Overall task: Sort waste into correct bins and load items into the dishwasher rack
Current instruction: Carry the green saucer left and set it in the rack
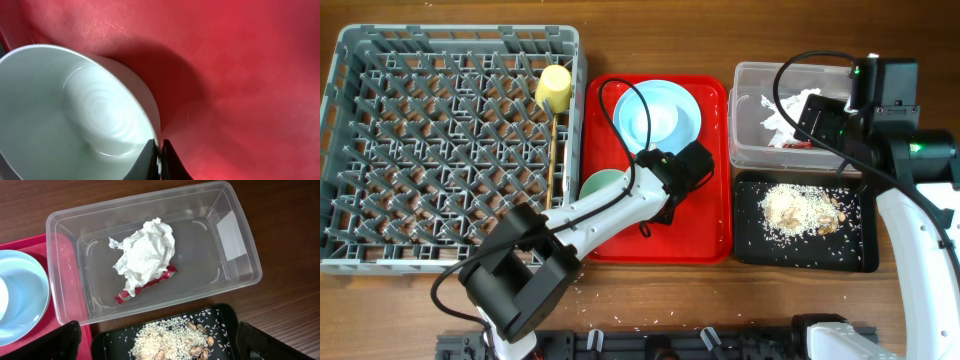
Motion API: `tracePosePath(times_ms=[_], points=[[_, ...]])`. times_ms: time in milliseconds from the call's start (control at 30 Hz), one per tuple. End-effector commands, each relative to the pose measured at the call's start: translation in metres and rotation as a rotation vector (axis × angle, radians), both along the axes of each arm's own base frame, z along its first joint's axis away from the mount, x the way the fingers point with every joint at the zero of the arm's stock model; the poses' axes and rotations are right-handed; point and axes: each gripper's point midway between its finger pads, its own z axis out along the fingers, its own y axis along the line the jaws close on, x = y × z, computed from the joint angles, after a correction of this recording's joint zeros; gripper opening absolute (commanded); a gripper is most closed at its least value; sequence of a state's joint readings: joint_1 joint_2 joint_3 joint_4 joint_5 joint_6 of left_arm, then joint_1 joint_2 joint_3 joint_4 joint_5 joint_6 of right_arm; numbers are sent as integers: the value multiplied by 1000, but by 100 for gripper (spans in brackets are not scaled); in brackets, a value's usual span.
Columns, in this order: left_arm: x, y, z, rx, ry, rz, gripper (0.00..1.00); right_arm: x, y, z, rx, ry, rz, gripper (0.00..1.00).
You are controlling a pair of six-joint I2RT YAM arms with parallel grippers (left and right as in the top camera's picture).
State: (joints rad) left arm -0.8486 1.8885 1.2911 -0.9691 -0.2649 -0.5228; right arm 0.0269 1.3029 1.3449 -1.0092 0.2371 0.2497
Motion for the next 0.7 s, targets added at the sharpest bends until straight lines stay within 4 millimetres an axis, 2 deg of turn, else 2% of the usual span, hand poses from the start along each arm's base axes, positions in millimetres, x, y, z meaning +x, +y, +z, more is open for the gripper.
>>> tracePosePath(times_ms=[0, 33, 100, 167, 200, 233, 267, 300, 367, 467, 500, 567, 633, 667], points=[[-1, -4, 2, -29, 19, 15, 4, -1, -4, 5, -7, -17, -25, 100], [2, -11, 14, -68, 24, 22, 4, -1, -4, 5, -7, -17, -25, 100], [21, -26, 74, -213, 0, 7, 4, -1, -4, 5, -7, -18, -24, 100], [38, -30, 135, -370, -47, -33, 4, -1, -4, 5, -7, -18, -25, 100], [48, -26, 174, -476, -89, -50, 4, -1, -4, 5, -7, -18, -25, 100], [60, -12, 208, -562, -142, -30, 4, -1, -4, 5, -7, -17, -25, 100], [71, 11, 233, -629, -192, 2, 4, -1, -4, 5, -7, -18, -25, 100], [80, 38, 248, -681, -220, 38, 4, -1, -4, 5, -7, -17, -25, 100], [95, 82, 263, -849, -210, 63, 4, -1, -4, 5, -7, -18, -25, 100], [111, 121, 272, -1203, -122, 89, 4, -1, -4, 5, -7, -18, -24, 100], [116, 134, 264, -1285, -80, 110, 4, -1, -4, 5, -7, -17, -25, 100], [119, 146, 246, -1388, -2, 135, 4, -1, -4, 5, -7, -18, -25, 100], [122, 151, 227, -1439, 53, 145, 4, -1, -4, 5, -7, -17, -25, 100], [124, 153, 210, -1445, 92, 155, 4, -1, -4, 5, -7, -17, -24, 100]])
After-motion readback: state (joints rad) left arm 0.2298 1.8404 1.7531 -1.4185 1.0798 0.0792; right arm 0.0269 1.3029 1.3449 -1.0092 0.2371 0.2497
